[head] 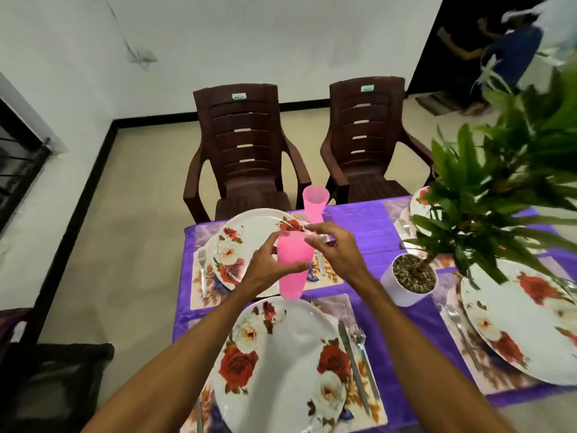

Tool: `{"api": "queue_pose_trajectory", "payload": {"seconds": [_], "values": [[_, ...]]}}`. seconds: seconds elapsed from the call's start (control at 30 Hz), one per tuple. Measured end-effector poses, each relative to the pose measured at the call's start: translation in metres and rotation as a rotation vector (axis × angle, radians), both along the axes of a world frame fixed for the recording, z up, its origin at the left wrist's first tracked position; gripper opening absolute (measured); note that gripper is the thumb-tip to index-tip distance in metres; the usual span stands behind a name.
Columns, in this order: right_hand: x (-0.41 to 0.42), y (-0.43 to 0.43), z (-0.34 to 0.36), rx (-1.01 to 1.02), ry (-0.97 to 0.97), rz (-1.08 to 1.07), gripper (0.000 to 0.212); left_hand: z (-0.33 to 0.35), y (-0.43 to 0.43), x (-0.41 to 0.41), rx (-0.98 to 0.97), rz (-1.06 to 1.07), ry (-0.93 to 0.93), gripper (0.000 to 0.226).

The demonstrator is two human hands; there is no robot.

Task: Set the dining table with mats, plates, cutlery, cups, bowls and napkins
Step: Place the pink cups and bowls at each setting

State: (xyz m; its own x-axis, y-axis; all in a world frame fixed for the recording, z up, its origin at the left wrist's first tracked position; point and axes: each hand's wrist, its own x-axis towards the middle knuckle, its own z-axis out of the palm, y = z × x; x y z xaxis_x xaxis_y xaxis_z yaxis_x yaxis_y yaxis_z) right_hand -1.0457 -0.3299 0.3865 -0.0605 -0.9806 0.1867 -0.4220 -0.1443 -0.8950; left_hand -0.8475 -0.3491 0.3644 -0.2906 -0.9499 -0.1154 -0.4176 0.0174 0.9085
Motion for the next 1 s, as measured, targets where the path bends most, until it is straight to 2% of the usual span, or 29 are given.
{"api": "queue_pose_trajectory", "payload": {"seconds": [0.1, 0.2, 0.4, 0.5, 0.67, 0.8, 0.9, 1.0], "values": [[0.001, 0.030, 0.012, 0.091, 0.057, 0.119, 0.039, 0.010, 0.023, -0.001, 0.004, -0.041, 0.027, 0.091], [-0.001, 0.053, 0.018, 0.139, 0.093, 0.112, 0.046, 0.017, 0.046, -0.006, 0.007, -0.077, 0.030, 0.091], [-0.018, 0.084, 0.027, 0.194, 0.136, 0.047, 0.041, 0.015, 0.081, -0.026, 0.025, -0.072, 0.044, 0.089], [-0.029, 0.092, 0.030, 0.200, 0.078, 0.053, 0.042, 0.012, 0.091, -0.038, 0.041, -0.068, 0.049, 0.089], [-0.049, 0.100, 0.032, 0.234, -0.157, 0.078, 0.045, 0.014, 0.100, -0.058, 0.072, -0.053, 0.068, 0.086], [-0.057, 0.101, 0.023, 0.223, -0.219, 0.075, 0.051, 0.014, 0.103, -0.068, 0.079, -0.029, 0.070, 0.087], [-0.061, 0.100, 0.023, 0.203, -0.285, 0.043, 0.045, 0.012, 0.110, -0.070, 0.094, -0.024, 0.027, 0.080], [-0.066, 0.095, 0.029, 0.171, -0.301, 0.012, 0.046, 0.004, 0.123, -0.064, 0.088, 0.046, -0.035, 0.087]]}}
